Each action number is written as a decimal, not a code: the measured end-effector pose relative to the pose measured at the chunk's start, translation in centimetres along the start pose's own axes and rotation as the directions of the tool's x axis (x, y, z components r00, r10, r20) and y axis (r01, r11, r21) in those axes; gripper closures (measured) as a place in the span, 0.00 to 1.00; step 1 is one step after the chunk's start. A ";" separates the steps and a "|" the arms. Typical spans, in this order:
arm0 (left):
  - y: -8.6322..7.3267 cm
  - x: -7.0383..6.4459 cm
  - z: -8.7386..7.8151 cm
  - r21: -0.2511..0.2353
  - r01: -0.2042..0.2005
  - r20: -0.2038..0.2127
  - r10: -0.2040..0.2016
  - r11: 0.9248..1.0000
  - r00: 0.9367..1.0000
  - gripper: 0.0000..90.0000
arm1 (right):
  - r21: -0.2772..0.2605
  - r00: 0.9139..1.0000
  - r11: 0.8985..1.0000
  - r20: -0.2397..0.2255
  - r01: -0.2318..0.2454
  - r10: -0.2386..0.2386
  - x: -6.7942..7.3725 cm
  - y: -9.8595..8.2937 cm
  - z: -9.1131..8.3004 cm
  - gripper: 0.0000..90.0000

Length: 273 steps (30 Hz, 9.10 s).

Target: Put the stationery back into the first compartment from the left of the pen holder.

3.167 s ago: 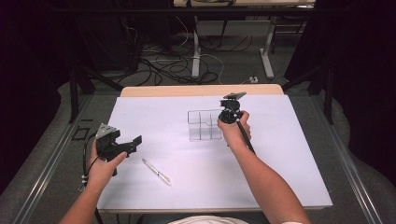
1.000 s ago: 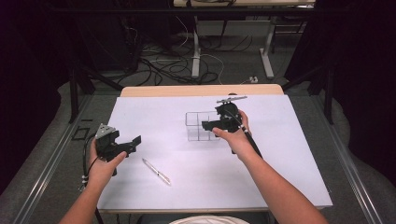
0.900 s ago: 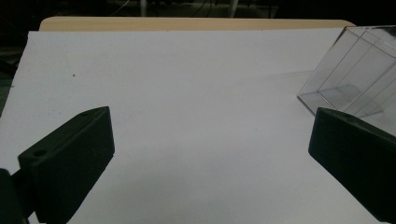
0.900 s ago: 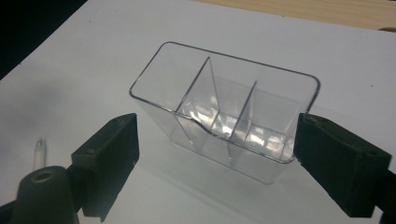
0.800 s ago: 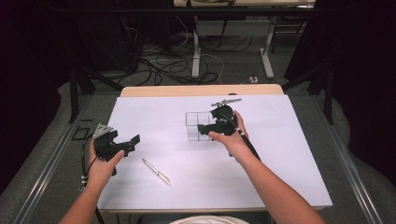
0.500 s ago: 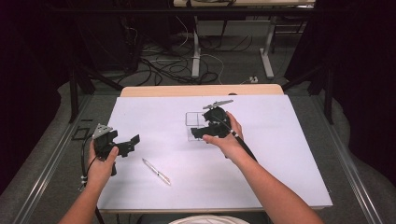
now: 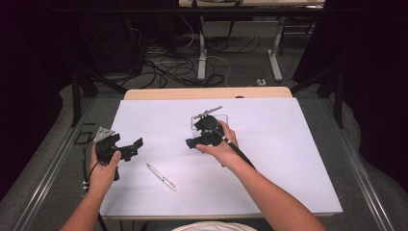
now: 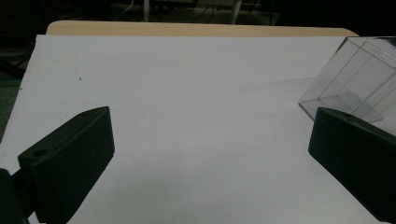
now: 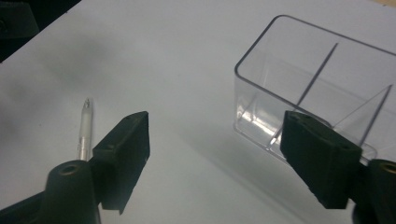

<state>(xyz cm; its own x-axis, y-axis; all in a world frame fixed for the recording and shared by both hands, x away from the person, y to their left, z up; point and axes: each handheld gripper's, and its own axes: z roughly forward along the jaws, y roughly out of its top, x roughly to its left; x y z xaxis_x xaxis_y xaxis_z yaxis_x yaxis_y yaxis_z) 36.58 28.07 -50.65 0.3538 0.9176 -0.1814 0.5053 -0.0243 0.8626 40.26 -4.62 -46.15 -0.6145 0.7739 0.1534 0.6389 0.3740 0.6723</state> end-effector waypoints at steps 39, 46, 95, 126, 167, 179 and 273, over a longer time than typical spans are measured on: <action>0.1 0.0 -0.2 -0.003 -0.010 0.002 0.010 1.000 1.000 0.00 | 0.250 0.992 0.967 -0.121 0.057 -0.027 5.8 0.1 6.3 0.65; 0.0 -0.1 0.0 0.001 -0.018 0.005 0.018 1.000 1.000 0.00 | 0.271 0.990 0.960 -0.136 0.069 -0.033 6.6 -0.5 7.6 0.65; 0.1 0.1 -0.1 0.006 -0.019 0.001 0.019 1.000 1.000 0.00 | 0.358 0.978 0.927 -0.202 0.113 -0.042 10.8 -0.6 12.4 0.89; 0.0 0.2 0.0 0.010 -0.022 -0.001 0.022 1.000 1.000 0.00 | 0.291 0.984 0.954 -0.179 0.075 -0.023 8.9 0.8 9.8 0.89; -0.1 0.1 0.2 0.019 -0.023 0.001 0.023 1.000 1.000 0.00 | -0.200 0.997 0.979 0.066 -0.035 0.050 0.7 7.3 0.3 0.89; -0.1 0.0 0.2 0.017 -0.020 0.001 0.020 1.000 1.000 0.00 | -0.287 0.988 0.958 0.144 -0.015 0.059 -1.5 8.3 -0.2 0.89; -0.2 0.1 0.3 0.023 -0.027 -0.001 0.027 0.999 1.000 0.00 | -0.342 0.990 0.938 0.142 0.053 -0.004 -2.0 4.3 1.1 0.37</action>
<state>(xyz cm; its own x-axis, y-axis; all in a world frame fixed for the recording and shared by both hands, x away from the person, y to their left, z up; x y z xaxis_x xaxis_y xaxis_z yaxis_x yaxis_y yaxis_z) 36.81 28.07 -50.98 0.3667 0.9168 -0.1581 0.5137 -0.0578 0.8560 44.75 -3.99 -44.32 -0.5453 0.8370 0.0463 0.4083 0.2169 0.8867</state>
